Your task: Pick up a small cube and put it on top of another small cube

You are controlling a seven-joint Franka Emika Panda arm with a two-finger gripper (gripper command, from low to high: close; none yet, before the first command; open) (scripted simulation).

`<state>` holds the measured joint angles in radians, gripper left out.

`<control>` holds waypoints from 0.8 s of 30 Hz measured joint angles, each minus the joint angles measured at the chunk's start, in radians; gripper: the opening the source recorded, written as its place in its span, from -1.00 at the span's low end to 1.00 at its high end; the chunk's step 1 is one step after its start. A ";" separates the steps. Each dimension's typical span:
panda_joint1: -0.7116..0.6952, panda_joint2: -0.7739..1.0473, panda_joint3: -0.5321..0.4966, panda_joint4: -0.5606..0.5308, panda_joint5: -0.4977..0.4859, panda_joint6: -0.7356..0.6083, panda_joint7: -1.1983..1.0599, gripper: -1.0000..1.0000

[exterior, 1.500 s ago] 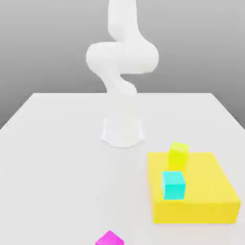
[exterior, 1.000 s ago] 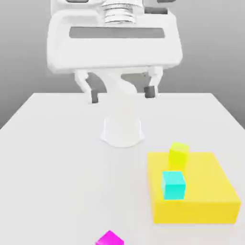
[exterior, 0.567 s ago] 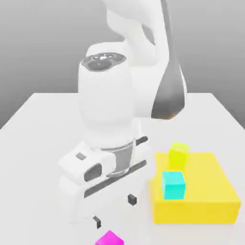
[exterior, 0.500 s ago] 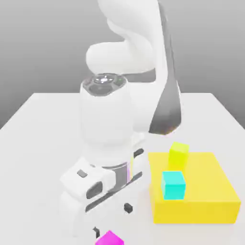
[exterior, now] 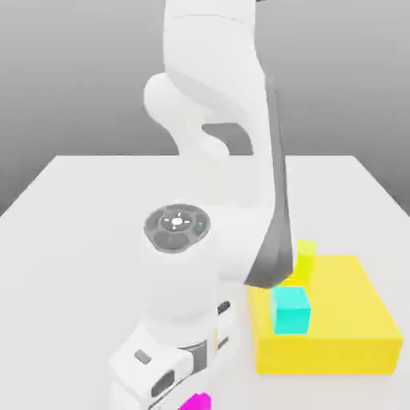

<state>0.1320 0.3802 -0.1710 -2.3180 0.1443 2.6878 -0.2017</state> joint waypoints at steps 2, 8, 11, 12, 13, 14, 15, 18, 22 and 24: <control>0.022 -0.070 0.003 -0.028 -0.027 -0.042 0.002 -1.00; 0.093 -0.278 0.058 -0.130 -0.096 -0.146 -0.027 -1.00; 0.144 -0.380 0.084 -0.183 -0.119 -0.194 -0.052 -1.00; 0.161 -0.414 0.090 -0.201 -0.125 -0.210 -0.061 -1.00; 0.172 -0.448 0.096 -0.219 -0.131 -0.225 -0.071 -1.00; 0.182 -0.482 0.103 -0.237 -0.137 -0.240 -0.080 -1.00; 0.190 -0.516 0.111 -0.255 -0.143 -0.255 -0.091 -1.00; 0.213 -0.554 0.130 -0.300 -0.148 -0.246 -0.117 -1.00; 0.216 -0.449 0.133 -0.335 -0.145 -0.106 -0.124 1.00; 0.217 -0.449 0.133 -0.335 -0.145 -0.107 -0.124 1.00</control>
